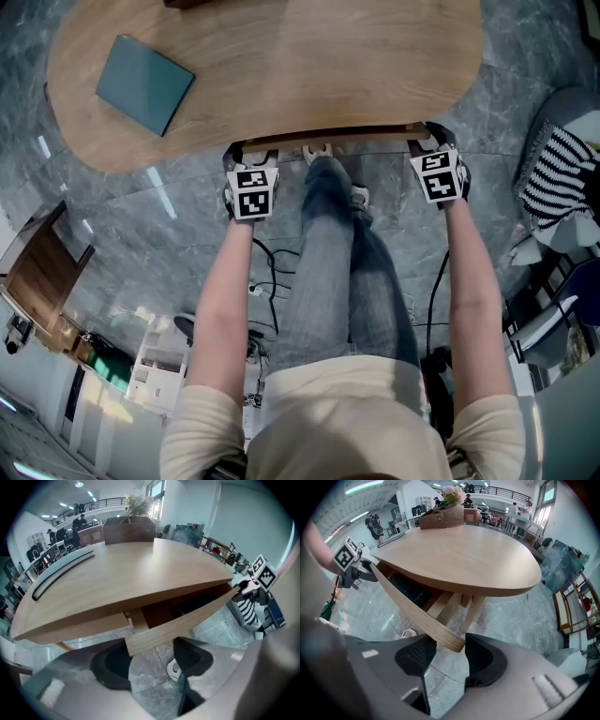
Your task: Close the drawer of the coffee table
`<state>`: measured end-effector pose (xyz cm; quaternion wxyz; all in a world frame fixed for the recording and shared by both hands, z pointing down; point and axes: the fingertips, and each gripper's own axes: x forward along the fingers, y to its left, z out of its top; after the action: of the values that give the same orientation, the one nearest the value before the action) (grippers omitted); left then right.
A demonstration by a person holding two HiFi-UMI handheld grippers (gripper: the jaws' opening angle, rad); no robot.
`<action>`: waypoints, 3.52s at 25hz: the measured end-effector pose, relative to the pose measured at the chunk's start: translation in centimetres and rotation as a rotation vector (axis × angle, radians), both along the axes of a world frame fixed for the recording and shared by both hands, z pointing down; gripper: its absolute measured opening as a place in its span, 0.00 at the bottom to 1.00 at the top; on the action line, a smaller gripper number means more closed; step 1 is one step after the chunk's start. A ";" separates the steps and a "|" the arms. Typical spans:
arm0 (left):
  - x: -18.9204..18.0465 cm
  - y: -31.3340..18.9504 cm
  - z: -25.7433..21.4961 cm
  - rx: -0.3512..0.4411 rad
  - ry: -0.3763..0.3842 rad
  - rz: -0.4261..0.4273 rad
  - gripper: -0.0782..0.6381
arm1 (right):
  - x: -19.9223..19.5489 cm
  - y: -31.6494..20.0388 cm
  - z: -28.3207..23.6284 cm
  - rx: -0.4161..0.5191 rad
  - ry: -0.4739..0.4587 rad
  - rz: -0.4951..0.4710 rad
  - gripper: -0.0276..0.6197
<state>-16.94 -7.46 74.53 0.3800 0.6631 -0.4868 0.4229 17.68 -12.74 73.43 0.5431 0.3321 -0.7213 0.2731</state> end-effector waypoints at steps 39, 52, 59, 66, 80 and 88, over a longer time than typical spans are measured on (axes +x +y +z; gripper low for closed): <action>-0.3 -3.3 -1.0 0.069 0.105 -0.316 0.48 | 0.2 -3.6 -0.6 0.136 -0.006 0.187 0.35; 1.1 0.0 -4.1 0.186 0.113 -0.407 0.37 | -1.3 -1.2 -3.6 0.236 -0.102 0.248 0.23; 3.1 2.6 -6.2 0.242 0.157 -0.431 0.21 | -3.2 1.2 -6.4 0.299 -0.208 0.258 0.11; 4.8 5.1 -9.4 0.310 0.212 -0.490 0.11 | -4.3 4.7 -9.5 0.341 -0.299 0.262 0.05; 9.6 9.9 -20.0 0.422 0.285 -0.469 0.11 | -4.9 11.2 -20.2 0.409 -0.446 0.258 0.05; 11.8 12.1 -28.5 0.480 0.321 -0.430 0.11 | -5.0 14.2 -28.6 0.455 -0.512 0.208 0.05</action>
<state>-5.14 4.68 46.00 0.3654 0.6739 -0.6347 0.0973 12.68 1.45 44.86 0.2260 0.4368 -0.8388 0.2336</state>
